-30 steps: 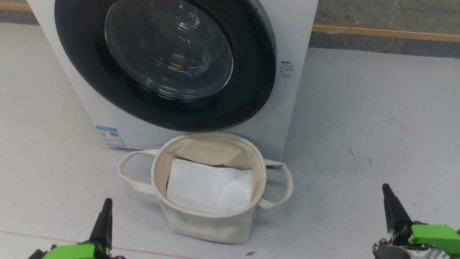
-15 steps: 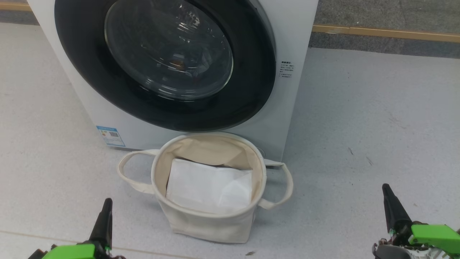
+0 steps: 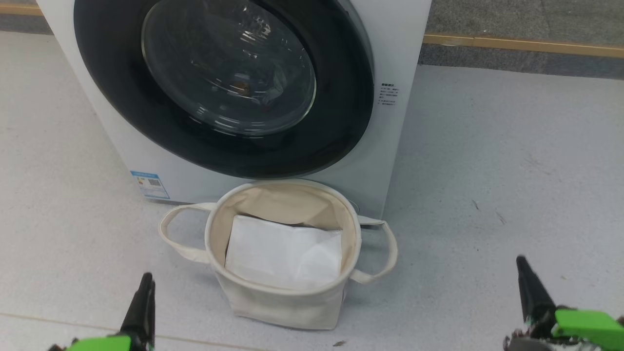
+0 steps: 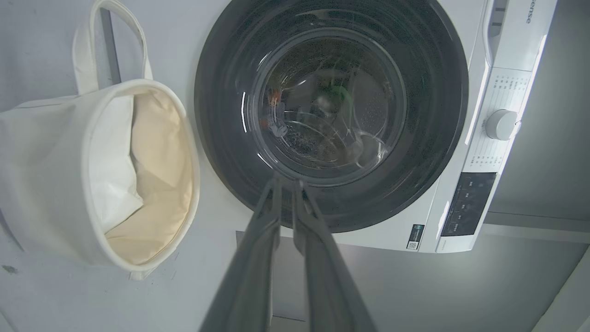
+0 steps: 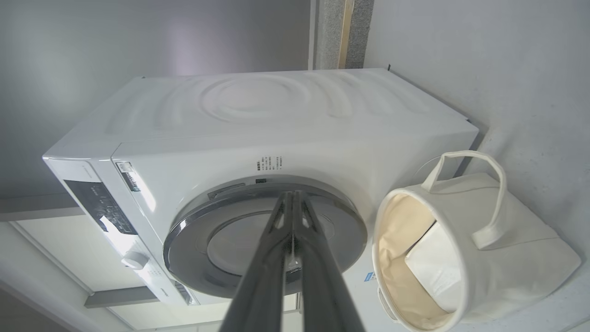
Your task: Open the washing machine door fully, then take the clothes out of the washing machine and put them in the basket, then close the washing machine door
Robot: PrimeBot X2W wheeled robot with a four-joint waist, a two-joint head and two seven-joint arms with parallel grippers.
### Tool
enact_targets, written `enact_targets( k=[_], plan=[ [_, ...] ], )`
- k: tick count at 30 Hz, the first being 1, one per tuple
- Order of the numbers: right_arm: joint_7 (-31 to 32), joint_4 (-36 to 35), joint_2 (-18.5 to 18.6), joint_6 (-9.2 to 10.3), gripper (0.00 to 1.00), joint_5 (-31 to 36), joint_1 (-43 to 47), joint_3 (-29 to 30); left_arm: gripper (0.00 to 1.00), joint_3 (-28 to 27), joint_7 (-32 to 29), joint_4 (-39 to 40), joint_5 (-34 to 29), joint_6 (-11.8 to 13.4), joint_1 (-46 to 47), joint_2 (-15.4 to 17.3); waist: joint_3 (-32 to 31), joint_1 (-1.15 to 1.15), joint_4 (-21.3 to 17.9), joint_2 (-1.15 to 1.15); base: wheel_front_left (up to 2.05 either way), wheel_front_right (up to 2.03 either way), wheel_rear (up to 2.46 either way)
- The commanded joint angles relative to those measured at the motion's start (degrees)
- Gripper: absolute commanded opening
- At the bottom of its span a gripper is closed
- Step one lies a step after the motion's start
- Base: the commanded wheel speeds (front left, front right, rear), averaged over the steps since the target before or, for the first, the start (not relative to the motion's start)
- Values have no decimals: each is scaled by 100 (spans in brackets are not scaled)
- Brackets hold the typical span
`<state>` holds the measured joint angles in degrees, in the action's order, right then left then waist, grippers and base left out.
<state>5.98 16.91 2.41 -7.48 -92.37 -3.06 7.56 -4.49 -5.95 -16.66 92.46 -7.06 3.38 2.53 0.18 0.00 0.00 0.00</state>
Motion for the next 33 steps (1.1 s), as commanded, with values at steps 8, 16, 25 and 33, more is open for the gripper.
enact_targets(
  k=[8, 16, 25, 33],
  plan=[
    [-82, 163, -15, 0, 100, -81, 45, -88, 100, -25, 36, -139, 20, 48, -61, -8, -7, 8, 7, 0, 0, 0, 0],
    [-217, 74, -11, 0, 100, -257, -26, -211, 100, -61, 111, -33, 15, 109, -25, 2, -3, 1, 17, 0, 0, 0, 0],
    [-348, -123, -3, 0, 100, -341, -86, -385, 100, -100, 182, 145, 47, 171, 21, 11, -2, 0, 30, 0, 0, 0, 0],
    [-497, -289, 106, 0, 100, 154, -154, -578, 100, -18, 262, 376, -196, 210, 16, 128, -18, 0, 38, 0, 0, 0, 0]
  ],
)
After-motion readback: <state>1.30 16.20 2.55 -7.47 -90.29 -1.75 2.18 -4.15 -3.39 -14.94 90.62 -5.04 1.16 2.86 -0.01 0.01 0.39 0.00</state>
